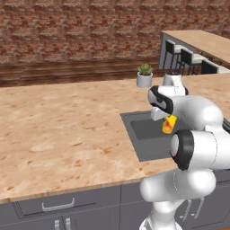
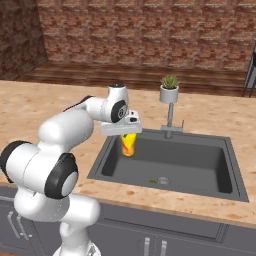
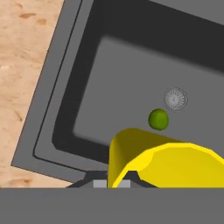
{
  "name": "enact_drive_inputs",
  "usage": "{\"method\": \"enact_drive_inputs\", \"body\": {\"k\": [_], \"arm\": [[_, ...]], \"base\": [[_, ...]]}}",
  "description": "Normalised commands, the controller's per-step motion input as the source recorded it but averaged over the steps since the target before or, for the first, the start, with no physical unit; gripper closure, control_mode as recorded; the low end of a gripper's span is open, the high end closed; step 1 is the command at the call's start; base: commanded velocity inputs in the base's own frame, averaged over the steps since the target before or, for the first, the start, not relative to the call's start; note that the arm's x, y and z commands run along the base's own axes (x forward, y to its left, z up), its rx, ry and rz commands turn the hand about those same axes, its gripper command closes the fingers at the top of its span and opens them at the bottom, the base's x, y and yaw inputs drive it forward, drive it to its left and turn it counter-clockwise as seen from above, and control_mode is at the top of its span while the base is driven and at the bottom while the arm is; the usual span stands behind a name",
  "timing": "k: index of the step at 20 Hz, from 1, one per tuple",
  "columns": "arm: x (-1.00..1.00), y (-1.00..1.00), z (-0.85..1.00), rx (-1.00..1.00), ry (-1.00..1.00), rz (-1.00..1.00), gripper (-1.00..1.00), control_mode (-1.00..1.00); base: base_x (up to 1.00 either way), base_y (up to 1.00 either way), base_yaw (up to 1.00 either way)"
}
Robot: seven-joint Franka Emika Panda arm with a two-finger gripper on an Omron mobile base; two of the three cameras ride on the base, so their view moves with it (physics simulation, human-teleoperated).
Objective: Pick the cup and tupperware and place them in the sink. Then turn on the water.
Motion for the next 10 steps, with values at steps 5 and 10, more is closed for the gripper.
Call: {"method": "enact_drive_inputs", "body": {"k": [5,10], "arm": [[0.08,-0.01,-0.41,0.0,0.0,0.0,1.0,-1.0],[0.02,-0.01,-0.34,0.0,0.0,0.0,1.0,-1.0]], "base": [[0.0,0.0,0.0],[0.0,0.0,0.0]]}}
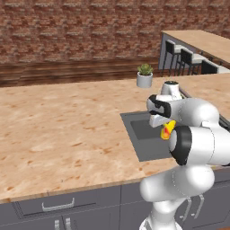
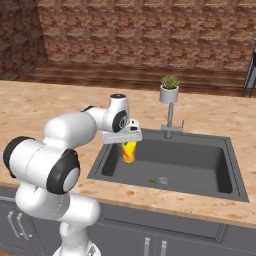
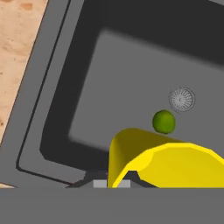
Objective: Pick the cup and tupperware and place them in the sink. Then turn on the water.
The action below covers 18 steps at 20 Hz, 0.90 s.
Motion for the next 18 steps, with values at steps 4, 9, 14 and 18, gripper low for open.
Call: {"method": "enact_drive_inputs", "body": {"k": [4,9,14,18], "arm": [[0.08,0.0,-0.23,0.0,0.0,0.0,1.0,-1.0],[0.11,0.0,-0.18,0.0,0.0,0.0,1.0,-1.0],[0.21,0.0,-0.24,0.0,0.0,0.0,1.0,-1.0],[0.34,-0.02,-0.31,0.0,0.0,0.0,1.0,-1.0]], "base": [[0.0,0.0,0.0],[0.0,0.0,0.0],[0.0,0.0,0.0],[0.0,0.0,0.0]]}}
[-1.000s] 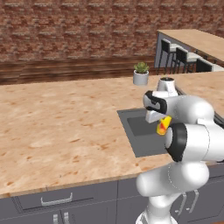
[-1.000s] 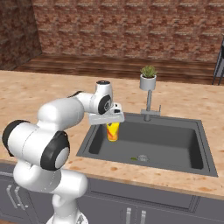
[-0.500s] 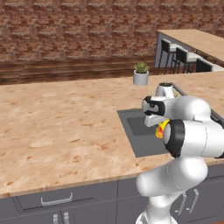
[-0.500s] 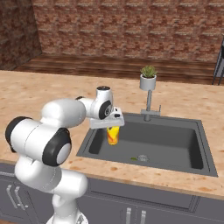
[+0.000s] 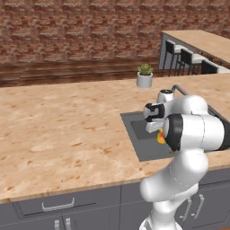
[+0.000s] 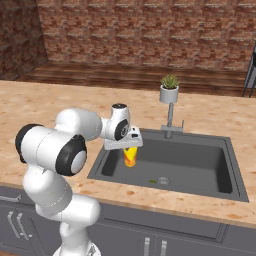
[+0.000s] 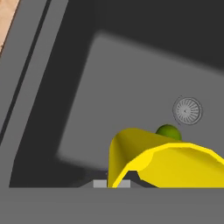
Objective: Pick the cup and tupperware and place them in the sink. Then turn on the water.
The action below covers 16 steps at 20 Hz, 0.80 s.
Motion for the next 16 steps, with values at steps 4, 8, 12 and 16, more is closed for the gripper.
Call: {"method": "enact_drive_inputs", "body": {"k": [4,8,12,16], "arm": [[0.16,-0.08,-0.33,0.0,0.0,0.0,1.0,-1.0],[0.15,-0.12,-0.41,0.0,0.0,0.0,1.0,-1.0],[0.13,-0.1,-0.38,0.0,0.0,0.0,1.0,-1.0],[0.14,-0.01,-0.38,0.0,0.0,0.0,1.0,-1.0]], "base": [[0.0,0.0,0.0],[0.0,0.0,0.0],[0.0,0.0,0.0],[0.0,0.0,0.0]]}}
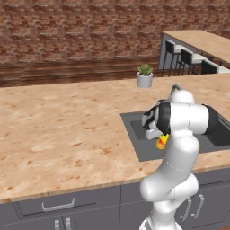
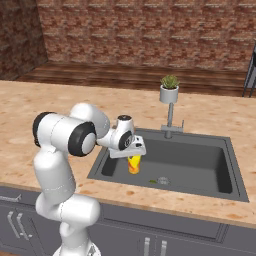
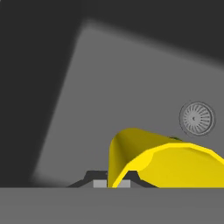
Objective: Pick the cup and tupperware and place them in the sink. Then turn on the water.
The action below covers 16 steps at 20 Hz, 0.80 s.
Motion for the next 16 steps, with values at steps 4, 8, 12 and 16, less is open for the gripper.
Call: {"method": "enact_drive_inputs", "body": {"k": [4,8,12,16], "arm": [[0.18,0.0,-0.36,0.0,0.0,0.0,1.0,-1.0],[0.31,-0.02,-0.3,0.0,0.0,0.0,1.0,-1.0],[0.37,-0.04,-0.25,0.0,0.0,0.0,1.0,-1.0],[0.41,-0.07,-0.11,0.03,0.0,0.0,1.0,-1.0]], "base": [[0.0,0.0,0.0],[0.0,0.0,0.0],[0.0,0.0,0.0],[0.0,0.0,0.0]]}}
